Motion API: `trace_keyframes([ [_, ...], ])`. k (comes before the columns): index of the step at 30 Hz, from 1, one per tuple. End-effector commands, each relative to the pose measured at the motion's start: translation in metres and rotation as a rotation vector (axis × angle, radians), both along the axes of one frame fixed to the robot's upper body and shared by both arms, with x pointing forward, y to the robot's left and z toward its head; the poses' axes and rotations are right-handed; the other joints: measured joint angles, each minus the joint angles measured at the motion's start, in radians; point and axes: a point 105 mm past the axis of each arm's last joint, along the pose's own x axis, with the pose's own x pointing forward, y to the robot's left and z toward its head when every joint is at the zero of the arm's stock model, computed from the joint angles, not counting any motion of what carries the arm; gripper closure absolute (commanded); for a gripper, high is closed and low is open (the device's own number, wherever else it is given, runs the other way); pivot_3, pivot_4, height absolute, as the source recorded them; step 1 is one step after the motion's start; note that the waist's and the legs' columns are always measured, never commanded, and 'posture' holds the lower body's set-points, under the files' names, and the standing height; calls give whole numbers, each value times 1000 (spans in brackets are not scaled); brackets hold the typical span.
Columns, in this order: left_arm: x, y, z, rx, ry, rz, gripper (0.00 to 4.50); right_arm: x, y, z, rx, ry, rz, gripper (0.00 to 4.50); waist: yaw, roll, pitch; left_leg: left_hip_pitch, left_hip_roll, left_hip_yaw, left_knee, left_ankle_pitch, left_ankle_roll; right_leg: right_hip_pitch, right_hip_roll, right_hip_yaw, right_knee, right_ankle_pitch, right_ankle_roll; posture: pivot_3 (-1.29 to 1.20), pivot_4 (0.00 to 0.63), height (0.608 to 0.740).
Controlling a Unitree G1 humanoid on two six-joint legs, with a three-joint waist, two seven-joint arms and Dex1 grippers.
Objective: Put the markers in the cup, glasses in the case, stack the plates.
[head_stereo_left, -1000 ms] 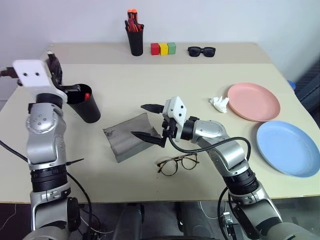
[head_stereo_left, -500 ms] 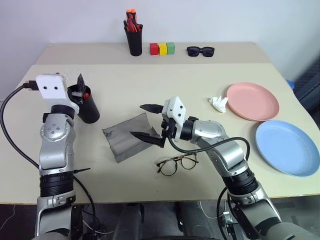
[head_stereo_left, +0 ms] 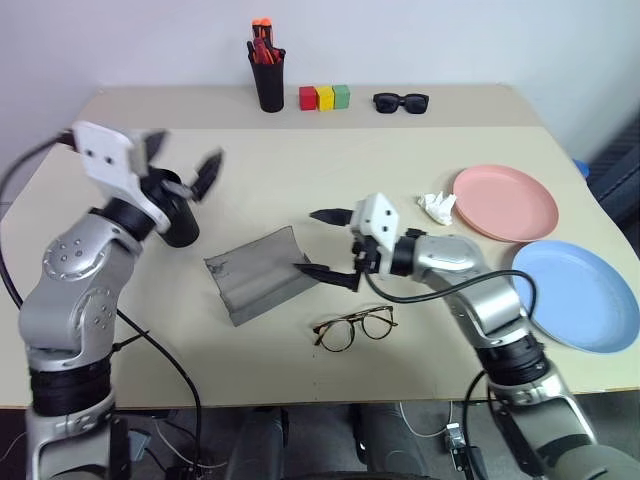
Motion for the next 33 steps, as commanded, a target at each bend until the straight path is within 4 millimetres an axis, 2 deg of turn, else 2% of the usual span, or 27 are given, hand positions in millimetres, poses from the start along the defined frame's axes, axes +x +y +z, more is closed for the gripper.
trace_keyframes([
  [1, -20, -25, -26, 106, 173, -178, 19, -2, -17, 13, -22, -50, -6, 0, 0, 0, 0, 0, 0, 0, 0, 0, 0, 0, 0, 0, 0, 0, 0, 0, 150, 740],
  [6, -41, -43, -62, 215, 369, -339, 19, 1, -30, 11, -51, -57, -54, 0, -1, 0, 0, 1, 3, 0, 0, 0, 0, 0, 3, 1, 0, -2, -4, 0, 150, 740],
  [10, -46, -41, -95, 356, 496, -375, 19, -1, -30, 9, -51, -55, -60, 0, 0, 0, 0, 1, 3, 0, 0, 0, 0, 0, 4, 1, 0, -2, -4, 0, 150, 740],
  [13, -45, -38, -107, 418, 524, -373, 19, -3, -29, 8, -47, -56, -59, 0, 1, 0, 0, 1, 3, 0, 0, 0, 0, 0, 4, 1, 0, -2, -4, 0, 150, 740],
  [16, -39, -37, -113, 442, 524, -364, 777, -4, -27, 7, -40, -54, -60, 0, 1, 0, 0, 1, 3, 0, 0, 0, 0, 0, 4, 1, 0, -2, -5, 0, 150, 740],
  [18, -36, -39, -112, 439, 506, -369, 1707, -5, -27, 7, -38, -52, -60, 0, 1, 0, 0, 1, 3, 0, 0, 0, 0, 0, 4, 1, 0, -2, -5, 0, 150, 740],
  [23, -33, -41, -109, 471, 436, -391, 4379, -6, -27, 5, -37, -47, -62, 0, 2, 0, 0, 0, 3, 0, 0, 0, 0, 0, 4, 1, -1, -2, -4, 0, 150, 740],
  [29, -16, -46, -97, 568, 243, -445, 4461, -3, -31, 3, -52, -46, -73, 0, 3, 0, 0, 0, 3, 0, 0, 0, 0, 0, 4, 1, 0, -2, -5, 0, 150, 740],
  [33, 4, -66, -87, 677, 141, -567, 4461, 3, -46, 2, -106, -61, -114, 0, 19, 0, 0, -2, 3, 0, 2, 0, 0, -1, 4, 1, -1, -2, -5, 0, 150, 740],
])
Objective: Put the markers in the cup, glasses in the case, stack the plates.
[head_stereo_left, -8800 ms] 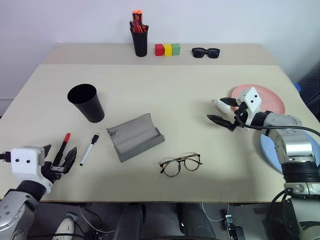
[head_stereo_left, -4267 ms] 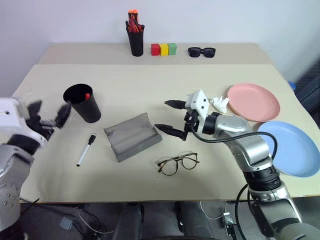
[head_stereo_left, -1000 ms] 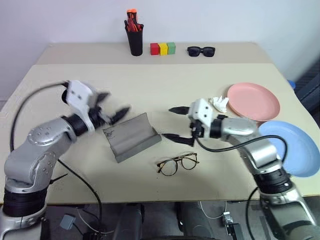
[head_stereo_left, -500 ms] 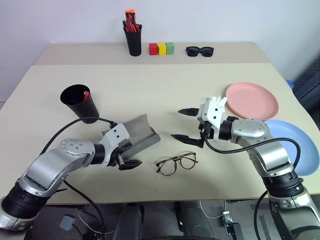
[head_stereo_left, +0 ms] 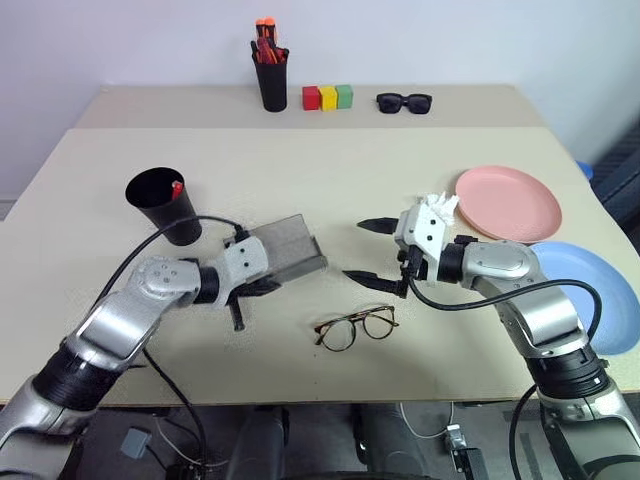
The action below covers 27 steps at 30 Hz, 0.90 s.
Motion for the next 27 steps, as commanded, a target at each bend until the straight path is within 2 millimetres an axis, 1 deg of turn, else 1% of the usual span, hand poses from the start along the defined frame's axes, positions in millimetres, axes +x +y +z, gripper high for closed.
trace_keyframes([
  [1, 8, -15, 11, 42, -73, -128, 4461, 2, -11, 10, -29, -56, -19, 0, 9, 0, 0, -1, 0, 0, 0, 0, 0, 0, 0, 0, 0, 0, 0, 0, 150, 740],
  [5, 16, -29, 8, 76, -76, -225, 4461, 0, -22, 5, -112, -73, -38, 0, 12, 0, 0, -1, 0, 1, -1, -1, 1, -2, 0, 0, 0, 2, 4, 0, 150, 740],
  [8, 24, -35, 4, 94, -70, -260, 4461, -8, -28, 1, -150, -51, -33, 0, 12, 0, 0, -2, 0, 0, 0, -1, 1, -2, 0, 0, 0, 2, 4, 0, 150, 740],
  [13, 31, -45, 6, 35, -29, -276, 4461, -23, -31, -1, -190, -13, 7, 0, 10, 1, 0, -4, 0, 0, 2, -1, 1, -3, 0, 0, 1, 2, 4, 0, 150, 740],
  [16, 34, -43, 12, 19, -61, -263, 3552, -33, -27, -5, -239, 5, 52, 0, 8, 1, 0, -3, 0, 0, 2, -1, 1, -3, 1, 0, 1, 2, 4, 0, 150, 740],
  [18, 35, -43, 20, -36, -64, -242, 2604, -37, -24, -8, -263, 4, 76, 0, 9, 1, 0, -3, 0, 0, 2, -1, 1, -3, 1, 0, 1, 2, 4, 0, 150, 740],
  [20, 33, -42, 29, -100, -57, -217, 2604, -40, -20, -10, -277, 6, 99, 0, 9, 1, 0, -3, 0, 0, 2, -1, 1, -3, 1, 0, 1, 2, 4, 0, 150, 740],
  [23, 31, -36, 39, -148, -70, -186, 2604, -42, -17, -14, -311, -7, 124, 0, 10, 1, 0, -3, 0, 0, 2, -1, 1, -3, 1, 0, 1, 2, 4, 0, 150, 740],
  [25, 32, -24, 44, -180, -92, -118, 2604, -42, -16, -18, -348, -32, 138, 0, 8, 1, 0, -3, 0, 0, 2, -1, 1, -3, 0, 0, 1, 2, 4, 0, 150, 740],
  [27, 30, -12, 45, -200, -111, -56, 2604, -41, -12, -21, -370, -54, 156, 0, 5, 1, 0, -3, 0, 0, 2, -1, 1, -3, 1, 0, 1, 2, 4, 0, 150, 740],
])
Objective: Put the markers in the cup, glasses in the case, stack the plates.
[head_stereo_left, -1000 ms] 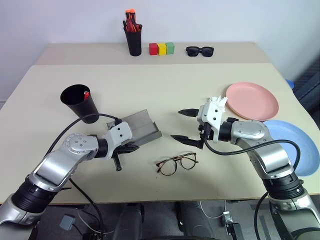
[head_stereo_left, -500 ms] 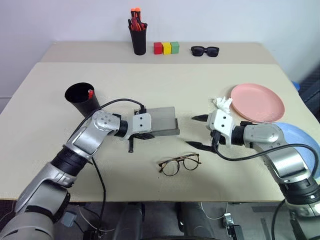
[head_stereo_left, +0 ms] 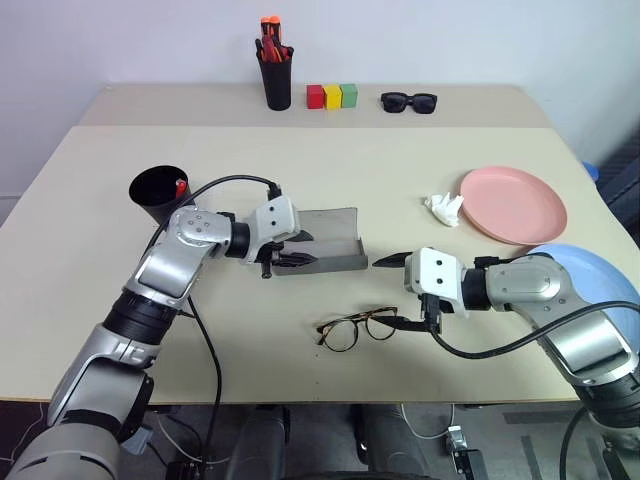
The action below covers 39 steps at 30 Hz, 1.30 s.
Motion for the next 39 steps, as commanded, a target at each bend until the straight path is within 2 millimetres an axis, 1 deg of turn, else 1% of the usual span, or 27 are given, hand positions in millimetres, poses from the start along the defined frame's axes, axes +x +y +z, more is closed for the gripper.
trace_keyframes([
  [1, -3, 22, 15, -60, -66, 105, 2604, -2, 8, 3, -46, -78, 68, 0, -2, 0, 0, 0, 0, 0, 0, 0, 0, 0, 0, 0, 0, 0, 0, 0, 150, 740],
  [4, -15, 34, 16, -137, -58, 181, 2604, -6, 15, 1, -62, -93, 119, 0, 0, 0, 0, 1, 0, 0, 0, 0, 0, 0, 0, 0, 1, 0, 0, 0, 150, 740],
  [6, -30, 42, 16, -207, -38, 224, 2604, -10, 18, -1, -83, -94, 156, 0, 1, 0, 0, 1, 0, 0, 0, 0, 0, 0, 0, 0, 0, 0, 0, 0, 150, 740],
  [8, -46, 46, 11, -239, -12, 251, 2604, -11, 22, -4, -90, -105, 178, 0, 3, 0, 0, 1, 0, 0, 0, 0, 0, 1, 0, 0, 0, 0, 0, 0, 150, 740],
  [11, -65, 48, 3, -248, 28, 261, 2604, -9, 27, -7, -84, -120, 196, 0, 4, 0, 0, 1, 0, 0, 0, 0, 0, 1, 0, 0, 0, 0, 0, 0, 150, 740],
  [14, -83, 49, -9, -204, 69, 261, 2604, -8, 27, -13, -104, -125, 213, 0, 5, 0, 0, 2, 0, 0, 0, 0, 0, 2, -1, 0, 0, -1, -2, 0, 150, 740],
  [15, -87, 49, -11, -202, 78, 263, 2604, -8, 27, -15, -109, -123, 218, 0, 5, 0, 0, 2, 0, 0, 0, 0, 0, 2, -1, 0, -1, -2, -4, 0, 150, 740],
  [20, -99, 47, -14, -222, 104, 273, 2604, -6, 25, -25, -138, -116, 230, 0, 5, 0, 0, 3, 0, 0, 0, 0, 0, 3, 0, 0, 0, -2, -5, 0, 150, 740],
  [22, -101, 46, -15, -225, 110, 275, 2546, -5, 24, -28, -150, -116, 234, 531, 5, 0, 0, 4, 0, 0, 0, 0, 0, 4, -1, 0, 0, -2, -5, 0, 150, 740],
  [23, -102, 45, -15, -228, 112, 274, 2546, -4, 24, -29, -151, -116, 234, 877, 5, 0, 0, 4, 0, 1, 0, 0, 0, 4, -1, 0, -1, -2, -5, 0, 150, 740],
  [25, -102, 42, -14, -240, 110, 267, 2546, -3, 24, -29, -152, -118, 233, 1826, 5, 0, 0, 4, 0, 1, 0, 0, 0, 4, -1, 0, -1, -2, -5, 0, 150, 740],
  [26, -102, 42, -14, -241, 109, 265, 2546, -3, 24, -29, -152, -117, 233, 2391, 5, 0, 0, 4, 0, 1, 0, 0, 0, 4, 0, 0, 0, -2, -5, 0, 150, 740],
  [28, -101, 43, -19, -239, 111, 264, 2546, -3, 24, -29, -150, -118, 235, 3348, 4, 0, 0, 5, 0, 1, 0, 0, 0, 4, 0, 0, 0, -2, -5, 0, 150, 740],
  [30, -99, 46, -24, -234, 108, 266, 2546, -3, 24, -28, -149, -121, 235, 4454, 4, 0, -1, 6, 0, 1, -1, 0, 0, 5, 0, 0, 0, -2, -5, 0, 150, 740],
  [34, -95, 49, -27, -237, 100, 269, 2546, -2, 24, -27, -154, -136, 229, 4454, 4, 0, -1, 9, 0, 1, -1, 0, 0, 8, 0, 0, -1, -2, -6, 0, 150, 740],
  [39, -92, 52, -28, -240, 90, 281, 2546, -1, 26, -20, -127, -150, 219, 4454, 3, 0, -1, 9, 1, 1, -1, 0, 0, 8, -1, 0, -1, -2, -6, 0, 150, 740],
])
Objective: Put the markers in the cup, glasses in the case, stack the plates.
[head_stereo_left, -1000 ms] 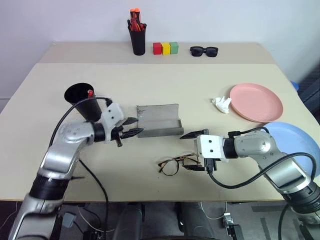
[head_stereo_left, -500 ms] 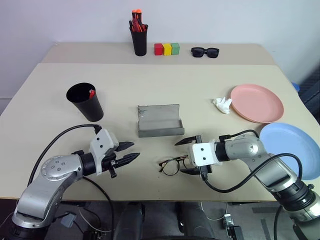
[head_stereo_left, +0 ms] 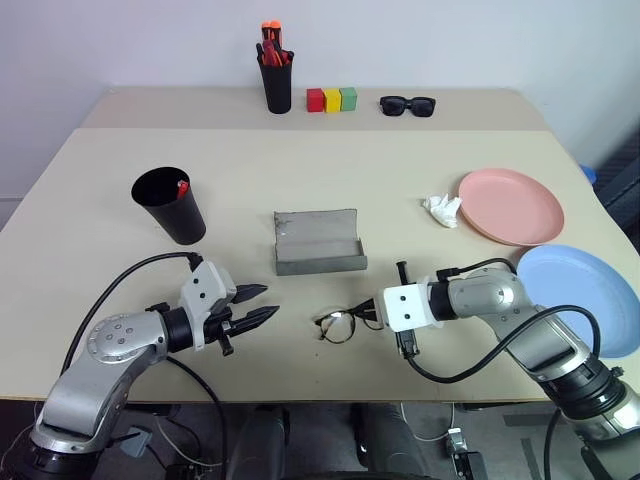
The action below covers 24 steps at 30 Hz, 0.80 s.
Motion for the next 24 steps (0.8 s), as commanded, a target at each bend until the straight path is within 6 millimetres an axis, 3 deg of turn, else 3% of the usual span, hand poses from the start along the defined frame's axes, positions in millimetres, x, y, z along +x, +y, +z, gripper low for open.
trace_keyframes([
  [1, 2, 3, 6, -1, -47, 13, 2546, 0, 8, 18, 64, -34, 3, 4454, 0, 0, 0, 0, 0, 0, 0, 0, 0, 0, 0, 0, 0, 0, 0, 0, 150, 740],
  [5, 8, 18, 10, -38, -59, 113, 2546, 12, 18, 48, 173, -57, -43, 4454, -6, 0, 0, 0, 0, 0, 0, 0, 0, 0, 0, 0, 0, 0, 0, 0, 150, 740],
  [9, 3, 29, 7, -62, -73, 163, 2546, 33, 37, 93, 344, -68, -111, 4454, -13, 1, 0, 0, 1, 0, 0, 0, 0, -1, 0, 0, 1, 1, -1, 0, 150, 740],
  [14, 3, 37, 8, -80, -128, 200, 2546, 57, 51, 111, 369, -102, -163, 4454, -6, 0, 0, 0, 1, 0, -1, 0, 0, -1, 0, 0, 0, 1, -1, 0, 150, 740],
  [20, 5, 42, 9, -75, -142, 237, 2546, 95, 64, 90, 289, -185, -190, 4454, -6, 0, 0, 0, 1, 0, -1, 0, 0, -2, 0, 0, 0, 1, -1, 0, 150, 740],
  [24, 4, 42, 10, -77, -147, 243, 2546, 104, 58, 69, 211, -195, -194, 4454, -5, 1, 0, -1, 1, 0, -2, 0, 0, -3, 0, 0, 0, 1, -1, 0, 150, 740],
])
